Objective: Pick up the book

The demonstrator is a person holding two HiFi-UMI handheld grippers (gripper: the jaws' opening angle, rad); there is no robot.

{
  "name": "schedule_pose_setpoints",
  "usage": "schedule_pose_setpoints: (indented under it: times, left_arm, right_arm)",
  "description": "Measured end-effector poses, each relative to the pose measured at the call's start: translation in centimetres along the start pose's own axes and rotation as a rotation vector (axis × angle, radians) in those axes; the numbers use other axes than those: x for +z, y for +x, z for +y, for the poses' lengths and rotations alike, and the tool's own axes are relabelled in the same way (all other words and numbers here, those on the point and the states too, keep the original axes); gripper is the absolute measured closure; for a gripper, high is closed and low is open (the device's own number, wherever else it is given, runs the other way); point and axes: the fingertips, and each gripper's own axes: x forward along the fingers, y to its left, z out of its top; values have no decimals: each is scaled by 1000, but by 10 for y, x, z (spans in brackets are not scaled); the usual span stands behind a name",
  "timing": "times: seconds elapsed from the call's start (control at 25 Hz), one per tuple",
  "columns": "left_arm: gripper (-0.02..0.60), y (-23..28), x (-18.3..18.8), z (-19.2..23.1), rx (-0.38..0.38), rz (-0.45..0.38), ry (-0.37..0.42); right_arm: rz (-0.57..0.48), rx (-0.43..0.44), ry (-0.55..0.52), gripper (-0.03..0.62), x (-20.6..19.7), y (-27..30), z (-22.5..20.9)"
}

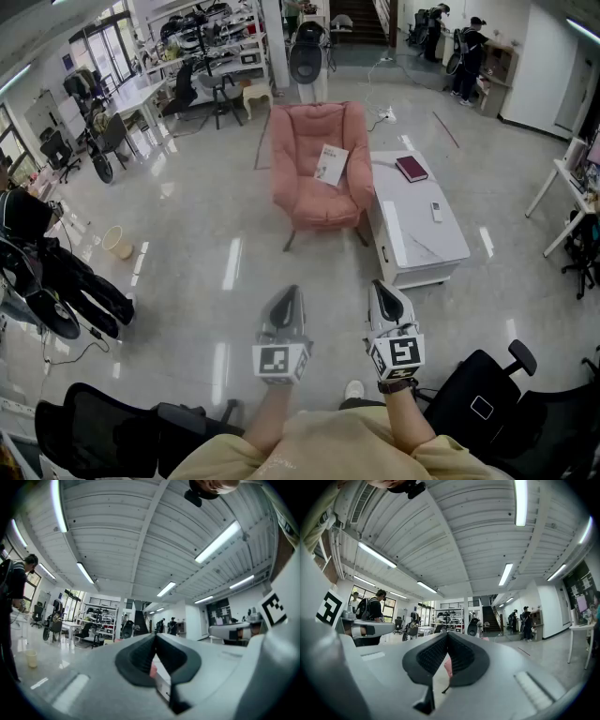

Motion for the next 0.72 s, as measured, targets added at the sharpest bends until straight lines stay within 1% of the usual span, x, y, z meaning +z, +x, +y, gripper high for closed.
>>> schedule_pose_setpoints:
  times: [0.12, 0.24, 0.32, 0.44, 0.52, 0.6, 0.72]
  left_arm:
    - [580, 37, -4, -29, -11, 16, 13]
    - [580, 60, -11, -54, -23, 40, 15]
    - [580, 72, -20, -65, -33, 62, 22]
    - [580, 92, -35, -74, -36, 103, 22]
    - [580, 107, -42, -74, -27, 116, 16]
    - [580, 121, -49, -69, -22, 134, 15]
    - [580, 144, -63, -55, -22, 158, -8]
  right_arm:
    - [-13, -11, 13, 589, 5, 9, -47]
    - [10, -47, 50, 589, -1, 13, -89]
    - [29, -37, 81, 589, -9, 19, -108]
    - [59, -10, 109, 589, -23, 33, -128]
    - [85, 11, 113, 589, -34, 45, -136]
    - [111, 26, 116, 589, -45, 59, -138]
    - [157, 37, 123, 589, -63, 83, -136]
